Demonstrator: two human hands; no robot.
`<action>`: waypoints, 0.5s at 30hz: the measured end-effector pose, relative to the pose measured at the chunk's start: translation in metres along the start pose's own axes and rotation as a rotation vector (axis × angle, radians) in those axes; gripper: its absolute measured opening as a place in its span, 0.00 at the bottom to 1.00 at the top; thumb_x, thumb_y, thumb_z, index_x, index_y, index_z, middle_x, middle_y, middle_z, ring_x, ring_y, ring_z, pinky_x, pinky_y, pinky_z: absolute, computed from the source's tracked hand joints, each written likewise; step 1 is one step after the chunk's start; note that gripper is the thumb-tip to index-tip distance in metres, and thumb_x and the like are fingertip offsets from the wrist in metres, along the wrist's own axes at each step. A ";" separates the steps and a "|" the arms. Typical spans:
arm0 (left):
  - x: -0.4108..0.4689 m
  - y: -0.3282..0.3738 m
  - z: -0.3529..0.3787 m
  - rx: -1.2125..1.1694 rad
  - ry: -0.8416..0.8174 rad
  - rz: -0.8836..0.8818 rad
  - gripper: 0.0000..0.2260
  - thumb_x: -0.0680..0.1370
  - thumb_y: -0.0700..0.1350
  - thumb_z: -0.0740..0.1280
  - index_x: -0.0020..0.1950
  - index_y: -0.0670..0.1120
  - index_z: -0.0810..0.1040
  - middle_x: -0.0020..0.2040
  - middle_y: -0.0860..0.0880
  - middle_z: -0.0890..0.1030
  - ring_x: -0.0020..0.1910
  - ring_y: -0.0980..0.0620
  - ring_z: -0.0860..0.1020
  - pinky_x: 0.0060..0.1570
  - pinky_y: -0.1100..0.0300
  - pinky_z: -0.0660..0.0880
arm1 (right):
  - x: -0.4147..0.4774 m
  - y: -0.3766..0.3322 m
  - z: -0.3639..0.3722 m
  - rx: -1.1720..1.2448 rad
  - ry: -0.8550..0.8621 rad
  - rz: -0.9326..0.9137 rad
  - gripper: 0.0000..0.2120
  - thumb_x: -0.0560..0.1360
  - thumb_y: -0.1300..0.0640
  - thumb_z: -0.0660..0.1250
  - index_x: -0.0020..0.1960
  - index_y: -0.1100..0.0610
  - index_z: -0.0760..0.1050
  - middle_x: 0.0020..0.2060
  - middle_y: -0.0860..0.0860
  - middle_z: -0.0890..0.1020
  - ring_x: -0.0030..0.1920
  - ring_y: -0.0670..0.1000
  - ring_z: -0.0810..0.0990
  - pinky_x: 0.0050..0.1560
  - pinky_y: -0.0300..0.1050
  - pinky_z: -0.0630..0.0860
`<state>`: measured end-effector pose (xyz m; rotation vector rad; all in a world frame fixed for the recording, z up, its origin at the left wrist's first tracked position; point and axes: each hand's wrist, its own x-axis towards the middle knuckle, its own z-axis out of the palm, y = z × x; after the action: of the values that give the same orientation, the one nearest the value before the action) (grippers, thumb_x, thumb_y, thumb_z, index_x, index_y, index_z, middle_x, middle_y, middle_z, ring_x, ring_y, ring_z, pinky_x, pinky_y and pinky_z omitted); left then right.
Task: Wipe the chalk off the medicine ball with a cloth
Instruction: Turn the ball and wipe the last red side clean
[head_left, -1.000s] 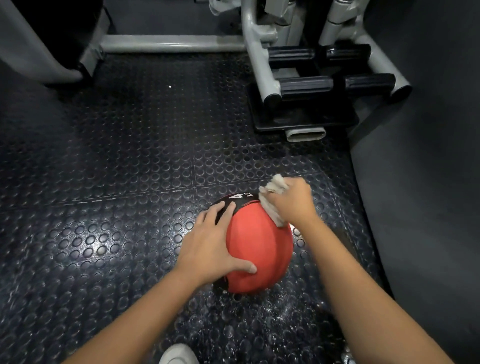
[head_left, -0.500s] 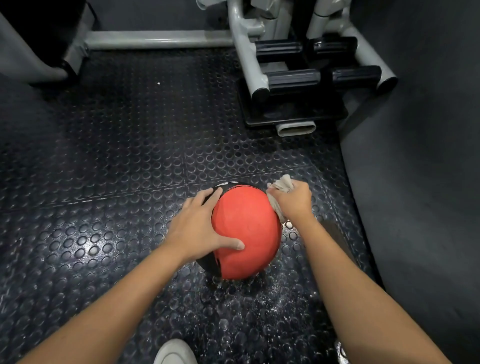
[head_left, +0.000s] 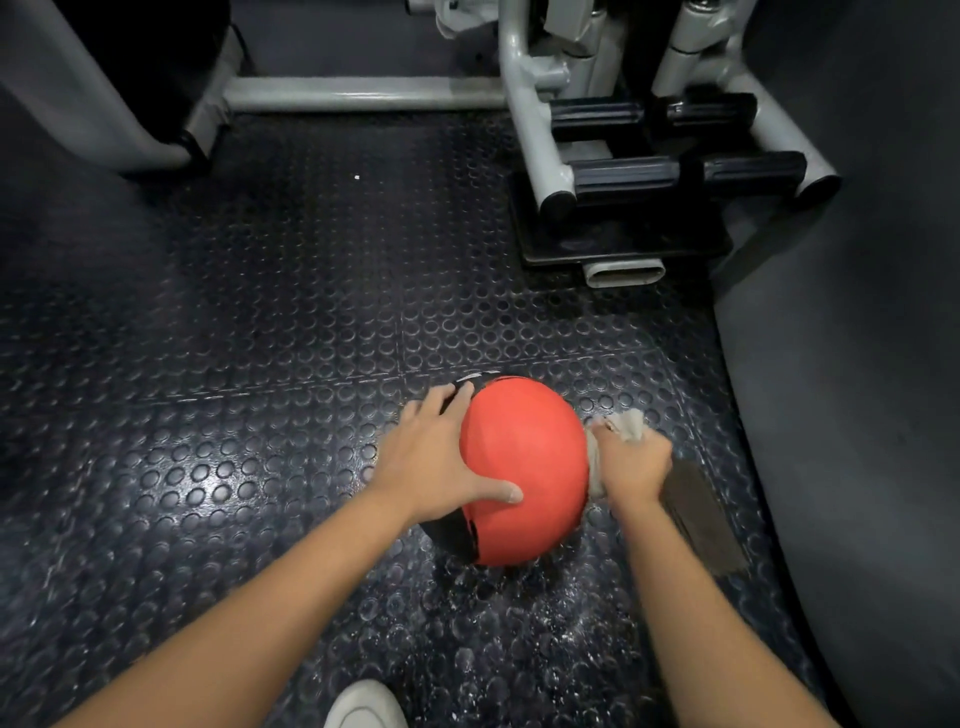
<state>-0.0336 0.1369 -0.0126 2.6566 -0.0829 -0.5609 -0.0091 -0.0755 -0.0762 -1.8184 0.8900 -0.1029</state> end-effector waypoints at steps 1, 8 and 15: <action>-0.002 -0.001 0.002 0.002 0.004 0.009 0.60 0.57 0.75 0.71 0.80 0.54 0.48 0.77 0.56 0.55 0.74 0.48 0.57 0.67 0.46 0.66 | 0.008 -0.001 0.001 -0.053 -0.037 -0.013 0.12 0.68 0.58 0.77 0.37 0.65 0.76 0.34 0.57 0.79 0.36 0.53 0.77 0.35 0.43 0.75; 0.005 -0.012 -0.006 -0.057 -0.039 0.100 0.59 0.57 0.71 0.75 0.80 0.55 0.49 0.77 0.58 0.53 0.75 0.52 0.54 0.71 0.46 0.63 | -0.055 -0.025 -0.019 -0.149 -0.229 -0.551 0.12 0.71 0.52 0.75 0.34 0.55 0.77 0.31 0.50 0.80 0.33 0.46 0.78 0.36 0.39 0.74; 0.005 -0.030 -0.016 -0.003 -0.184 0.303 0.59 0.57 0.68 0.77 0.78 0.63 0.45 0.77 0.66 0.45 0.77 0.59 0.42 0.74 0.43 0.55 | -0.006 -0.050 -0.017 -0.203 -0.454 -0.435 0.10 0.66 0.56 0.79 0.45 0.51 0.81 0.38 0.47 0.84 0.42 0.47 0.83 0.48 0.48 0.81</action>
<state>-0.0231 0.1700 -0.0137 2.5160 -0.5282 -0.6970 0.0047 -0.0770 -0.0252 -2.0868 0.1843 0.1283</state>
